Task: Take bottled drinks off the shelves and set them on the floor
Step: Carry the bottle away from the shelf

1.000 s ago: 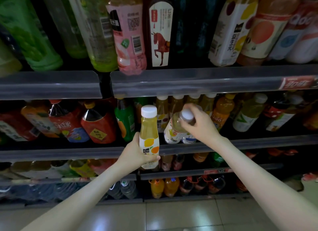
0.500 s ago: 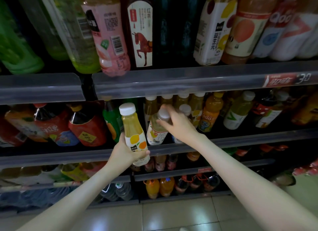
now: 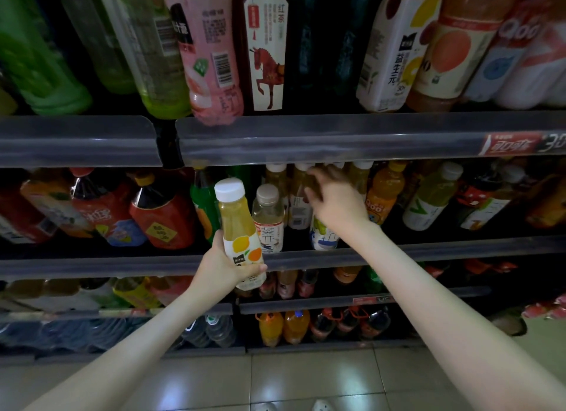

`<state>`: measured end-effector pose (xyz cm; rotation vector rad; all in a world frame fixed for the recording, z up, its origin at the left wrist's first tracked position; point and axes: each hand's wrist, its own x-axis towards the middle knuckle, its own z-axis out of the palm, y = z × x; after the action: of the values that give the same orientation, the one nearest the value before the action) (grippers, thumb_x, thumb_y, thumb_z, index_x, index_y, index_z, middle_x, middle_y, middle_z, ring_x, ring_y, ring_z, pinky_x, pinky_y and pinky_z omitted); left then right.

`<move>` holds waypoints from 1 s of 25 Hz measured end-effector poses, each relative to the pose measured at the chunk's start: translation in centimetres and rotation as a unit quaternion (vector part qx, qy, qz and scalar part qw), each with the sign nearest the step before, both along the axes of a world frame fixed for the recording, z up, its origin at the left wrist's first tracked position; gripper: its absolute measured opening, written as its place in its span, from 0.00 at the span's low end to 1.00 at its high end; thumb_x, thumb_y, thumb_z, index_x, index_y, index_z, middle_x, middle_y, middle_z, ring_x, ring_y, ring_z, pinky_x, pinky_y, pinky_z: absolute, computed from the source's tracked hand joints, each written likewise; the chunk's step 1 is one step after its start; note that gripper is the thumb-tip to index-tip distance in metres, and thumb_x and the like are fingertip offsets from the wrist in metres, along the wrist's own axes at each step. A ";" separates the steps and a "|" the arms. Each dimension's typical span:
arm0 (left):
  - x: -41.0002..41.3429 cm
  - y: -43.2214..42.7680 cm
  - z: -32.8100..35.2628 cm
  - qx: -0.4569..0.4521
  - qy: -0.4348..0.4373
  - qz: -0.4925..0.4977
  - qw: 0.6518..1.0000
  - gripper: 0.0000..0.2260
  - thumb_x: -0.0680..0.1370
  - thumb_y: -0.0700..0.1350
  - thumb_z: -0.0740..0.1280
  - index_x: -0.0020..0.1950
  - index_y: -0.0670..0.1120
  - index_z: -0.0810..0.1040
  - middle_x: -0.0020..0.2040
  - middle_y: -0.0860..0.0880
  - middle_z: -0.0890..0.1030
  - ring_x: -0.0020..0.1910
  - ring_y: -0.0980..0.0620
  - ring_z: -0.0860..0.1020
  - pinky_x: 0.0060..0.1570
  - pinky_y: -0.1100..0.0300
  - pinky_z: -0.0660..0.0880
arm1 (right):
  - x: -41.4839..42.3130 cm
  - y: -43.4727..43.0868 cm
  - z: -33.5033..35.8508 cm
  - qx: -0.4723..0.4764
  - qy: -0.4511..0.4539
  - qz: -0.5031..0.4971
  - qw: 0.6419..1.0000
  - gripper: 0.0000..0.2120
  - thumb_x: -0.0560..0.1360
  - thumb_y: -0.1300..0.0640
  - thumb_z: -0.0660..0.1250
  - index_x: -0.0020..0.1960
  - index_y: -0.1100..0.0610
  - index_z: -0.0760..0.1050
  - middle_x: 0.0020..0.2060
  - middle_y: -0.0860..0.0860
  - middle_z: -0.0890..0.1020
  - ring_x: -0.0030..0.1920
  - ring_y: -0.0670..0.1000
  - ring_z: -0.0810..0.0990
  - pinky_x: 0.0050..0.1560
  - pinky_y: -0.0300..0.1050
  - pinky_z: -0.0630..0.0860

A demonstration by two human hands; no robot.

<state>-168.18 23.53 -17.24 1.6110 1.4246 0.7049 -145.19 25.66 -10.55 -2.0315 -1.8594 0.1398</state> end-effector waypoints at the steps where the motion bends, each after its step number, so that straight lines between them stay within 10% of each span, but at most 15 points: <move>1: 0.0 -0.1 0.0 0.001 0.000 -0.001 1.000 0.34 0.63 0.49 0.80 0.59 0.57 0.62 0.50 0.60 0.76 0.46 0.67 0.74 0.40 0.74 0.68 | 1.2 -0.4 -0.2 -0.009 -0.014 -0.043 0.999 0.24 0.80 0.46 0.58 0.74 0.49 0.60 0.72 0.55 0.65 0.70 0.56 0.67 0.63 0.52 0.72; 17: 4.2 0.3 1.7 0.015 0.062 -0.091 0.994 0.36 0.63 0.52 0.80 0.61 0.56 0.61 0.50 0.58 0.77 0.50 0.57 0.77 0.49 0.62 0.73 | 0.3 -0.9 -0.2 -0.050 0.272 0.050 0.960 0.30 0.76 0.43 0.66 0.74 0.48 0.60 0.65 0.48 0.74 0.53 0.46 0.76 0.49 0.38 0.73; 25: 10.6 0.6 2.7 0.052 0.115 -0.223 0.966 0.37 0.65 0.53 0.78 0.66 0.47 0.63 0.54 0.52 0.74 0.54 0.51 0.75 0.46 0.59 0.70 | 3.0 -5.4 -0.5 -0.112 0.309 0.061 0.943 0.18 0.66 0.48 0.77 0.53 0.47 0.75 0.46 0.41 0.80 0.46 0.38 0.78 0.44 0.34 0.74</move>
<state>-157.57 24.09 -14.58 2.0602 1.1293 0.3403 -142.22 20.30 -11.03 -1.7187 -1.6010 0.9449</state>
